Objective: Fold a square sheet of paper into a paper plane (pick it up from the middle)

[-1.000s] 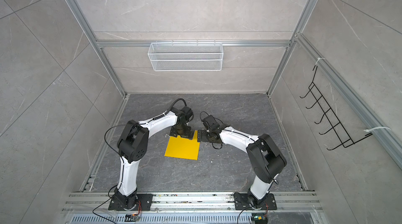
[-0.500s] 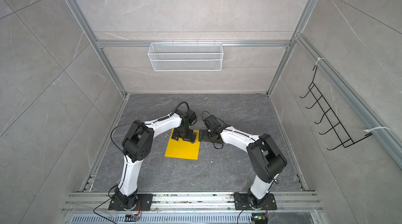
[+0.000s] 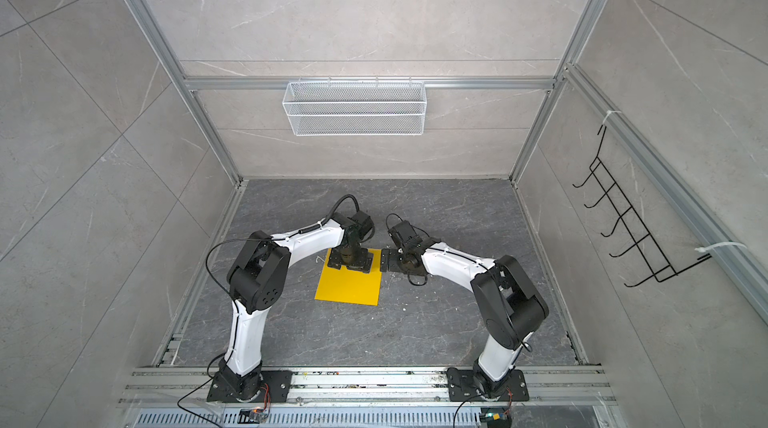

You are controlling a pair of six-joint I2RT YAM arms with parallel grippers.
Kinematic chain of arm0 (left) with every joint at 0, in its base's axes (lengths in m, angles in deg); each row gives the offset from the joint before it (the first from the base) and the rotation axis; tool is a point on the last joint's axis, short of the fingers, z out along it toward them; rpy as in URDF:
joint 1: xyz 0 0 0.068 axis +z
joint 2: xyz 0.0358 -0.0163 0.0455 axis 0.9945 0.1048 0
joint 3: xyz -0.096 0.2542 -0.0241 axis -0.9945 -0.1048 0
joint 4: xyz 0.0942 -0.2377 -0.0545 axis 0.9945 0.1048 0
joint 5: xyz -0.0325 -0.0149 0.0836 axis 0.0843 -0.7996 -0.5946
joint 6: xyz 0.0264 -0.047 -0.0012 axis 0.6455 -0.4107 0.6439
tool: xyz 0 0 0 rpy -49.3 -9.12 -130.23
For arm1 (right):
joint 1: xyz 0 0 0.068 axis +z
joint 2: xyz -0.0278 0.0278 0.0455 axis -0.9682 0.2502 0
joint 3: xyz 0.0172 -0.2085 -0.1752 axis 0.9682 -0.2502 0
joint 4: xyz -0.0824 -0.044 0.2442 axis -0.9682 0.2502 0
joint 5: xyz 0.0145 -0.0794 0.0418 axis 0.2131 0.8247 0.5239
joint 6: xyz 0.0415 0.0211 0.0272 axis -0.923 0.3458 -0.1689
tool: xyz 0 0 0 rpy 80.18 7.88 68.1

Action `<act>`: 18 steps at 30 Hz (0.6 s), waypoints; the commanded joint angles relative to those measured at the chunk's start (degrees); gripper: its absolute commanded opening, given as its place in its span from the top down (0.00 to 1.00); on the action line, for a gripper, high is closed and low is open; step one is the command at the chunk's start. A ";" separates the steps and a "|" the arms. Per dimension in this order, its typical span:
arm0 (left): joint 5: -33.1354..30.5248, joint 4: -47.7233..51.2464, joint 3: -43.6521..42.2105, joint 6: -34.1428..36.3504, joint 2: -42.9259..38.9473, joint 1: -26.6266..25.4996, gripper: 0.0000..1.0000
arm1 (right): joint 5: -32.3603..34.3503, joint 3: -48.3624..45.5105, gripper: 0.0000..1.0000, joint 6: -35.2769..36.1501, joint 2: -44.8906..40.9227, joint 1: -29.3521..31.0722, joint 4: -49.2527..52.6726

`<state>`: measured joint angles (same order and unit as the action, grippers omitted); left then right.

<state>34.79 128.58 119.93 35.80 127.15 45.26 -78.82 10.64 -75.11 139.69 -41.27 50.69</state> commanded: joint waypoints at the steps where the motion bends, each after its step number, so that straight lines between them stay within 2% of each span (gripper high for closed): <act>1: 2.01 -1.19 -5.88 -1.51 8.58 0.40 0.13 | -0.01 -0.67 0.01 -1.06 -1.03 -0.12 1.40; 8: 0.80 -0.61 -6.05 -1.50 10.27 0.40 0.19 | -1.94 -0.77 0.02 -0.51 -1.22 -0.14 0.85; 13: 0.77 -0.91 -6.32 -1.40 10.72 0.45 0.26 | -9.48 -0.27 0.06 -0.39 -1.32 -0.14 -1.74; 18: 1.66 -1.91 -7.17 -1.14 9.29 0.81 0.30 | -16.46 0.20 0.18 -2.29 1.20 -0.20 -4.73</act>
<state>34.81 128.25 119.52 35.27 127.33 45.74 -89.53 10.36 -75.88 139.71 -41.27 48.49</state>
